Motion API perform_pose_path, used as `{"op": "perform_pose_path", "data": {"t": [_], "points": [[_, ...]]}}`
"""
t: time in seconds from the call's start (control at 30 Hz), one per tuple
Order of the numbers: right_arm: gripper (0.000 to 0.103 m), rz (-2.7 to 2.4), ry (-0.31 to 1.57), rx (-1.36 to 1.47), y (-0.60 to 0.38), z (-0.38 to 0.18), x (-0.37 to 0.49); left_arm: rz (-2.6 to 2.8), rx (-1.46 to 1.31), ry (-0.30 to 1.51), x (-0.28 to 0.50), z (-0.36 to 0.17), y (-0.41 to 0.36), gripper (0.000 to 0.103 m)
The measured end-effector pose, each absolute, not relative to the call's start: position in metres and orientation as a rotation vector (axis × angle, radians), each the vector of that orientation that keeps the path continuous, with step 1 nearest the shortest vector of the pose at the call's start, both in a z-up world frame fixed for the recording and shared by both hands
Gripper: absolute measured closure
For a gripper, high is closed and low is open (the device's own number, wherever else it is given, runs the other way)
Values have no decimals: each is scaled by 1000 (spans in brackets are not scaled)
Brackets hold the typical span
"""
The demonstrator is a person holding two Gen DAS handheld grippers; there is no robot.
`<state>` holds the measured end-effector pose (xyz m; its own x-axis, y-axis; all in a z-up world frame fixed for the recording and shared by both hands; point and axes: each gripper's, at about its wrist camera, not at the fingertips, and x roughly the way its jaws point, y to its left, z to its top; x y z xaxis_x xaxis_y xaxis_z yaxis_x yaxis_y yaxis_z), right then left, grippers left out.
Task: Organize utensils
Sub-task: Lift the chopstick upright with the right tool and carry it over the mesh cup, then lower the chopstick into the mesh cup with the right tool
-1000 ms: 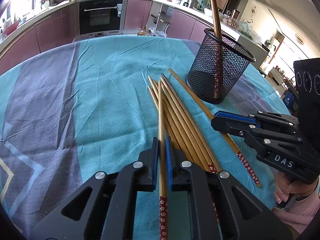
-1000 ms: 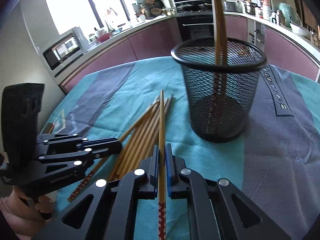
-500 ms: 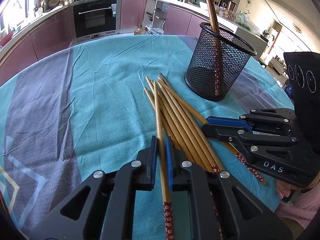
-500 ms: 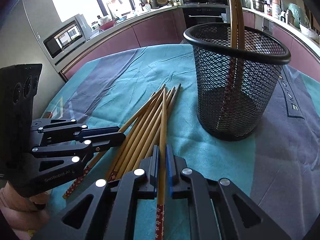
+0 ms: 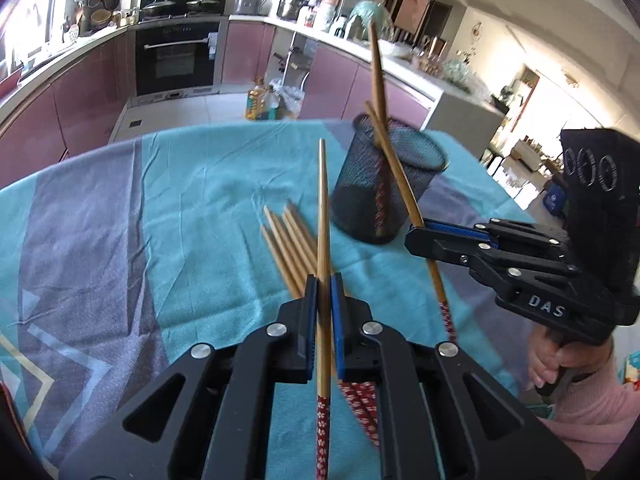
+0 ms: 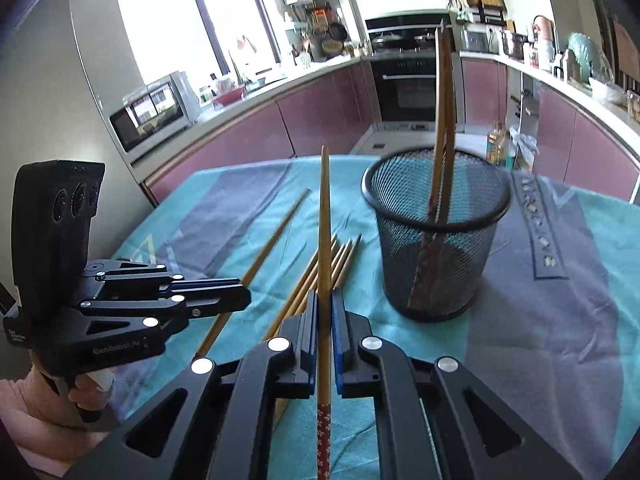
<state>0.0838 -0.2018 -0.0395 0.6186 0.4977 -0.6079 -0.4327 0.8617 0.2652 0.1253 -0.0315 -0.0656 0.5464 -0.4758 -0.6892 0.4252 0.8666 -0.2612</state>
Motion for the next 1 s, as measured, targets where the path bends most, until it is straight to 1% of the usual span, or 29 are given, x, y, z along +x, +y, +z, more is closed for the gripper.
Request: {"op": "perform_pose_path", "data": {"t": [0.4,1.0], "points": [[97,541,565,166,-241,11,67,-667,-138,664,101,5,-23,96],[97,487,405,143,-259,73,99,-666,-138,493,144,72,-61,96]]}}
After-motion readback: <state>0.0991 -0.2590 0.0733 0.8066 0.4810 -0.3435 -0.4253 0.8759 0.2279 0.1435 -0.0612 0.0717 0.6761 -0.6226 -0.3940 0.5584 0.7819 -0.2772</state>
